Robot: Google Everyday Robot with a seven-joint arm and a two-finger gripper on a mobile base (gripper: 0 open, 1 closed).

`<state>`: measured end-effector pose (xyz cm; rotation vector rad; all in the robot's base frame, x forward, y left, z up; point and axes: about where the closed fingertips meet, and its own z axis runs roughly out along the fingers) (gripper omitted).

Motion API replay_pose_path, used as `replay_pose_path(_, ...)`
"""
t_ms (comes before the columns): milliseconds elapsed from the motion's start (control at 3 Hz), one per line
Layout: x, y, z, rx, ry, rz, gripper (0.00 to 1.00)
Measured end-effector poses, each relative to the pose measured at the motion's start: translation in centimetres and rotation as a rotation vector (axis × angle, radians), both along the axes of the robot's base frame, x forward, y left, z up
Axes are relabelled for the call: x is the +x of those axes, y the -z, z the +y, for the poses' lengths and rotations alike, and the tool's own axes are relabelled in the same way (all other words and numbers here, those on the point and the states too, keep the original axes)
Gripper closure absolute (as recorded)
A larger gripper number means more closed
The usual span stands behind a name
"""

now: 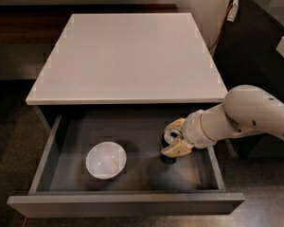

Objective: Pick pepsi can from top drawer and place on counter

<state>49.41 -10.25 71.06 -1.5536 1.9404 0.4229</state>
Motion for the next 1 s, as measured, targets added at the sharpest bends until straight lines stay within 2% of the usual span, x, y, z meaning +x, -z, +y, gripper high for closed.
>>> replay_pose_path(333, -0.8, -4.7, 3.0, 0.017, -0.106, -0.041, 1.00)
replay_pose_path(1000, -2.2, -10.1, 5.8, 0.070, -0.227, -0.080, 1.00)
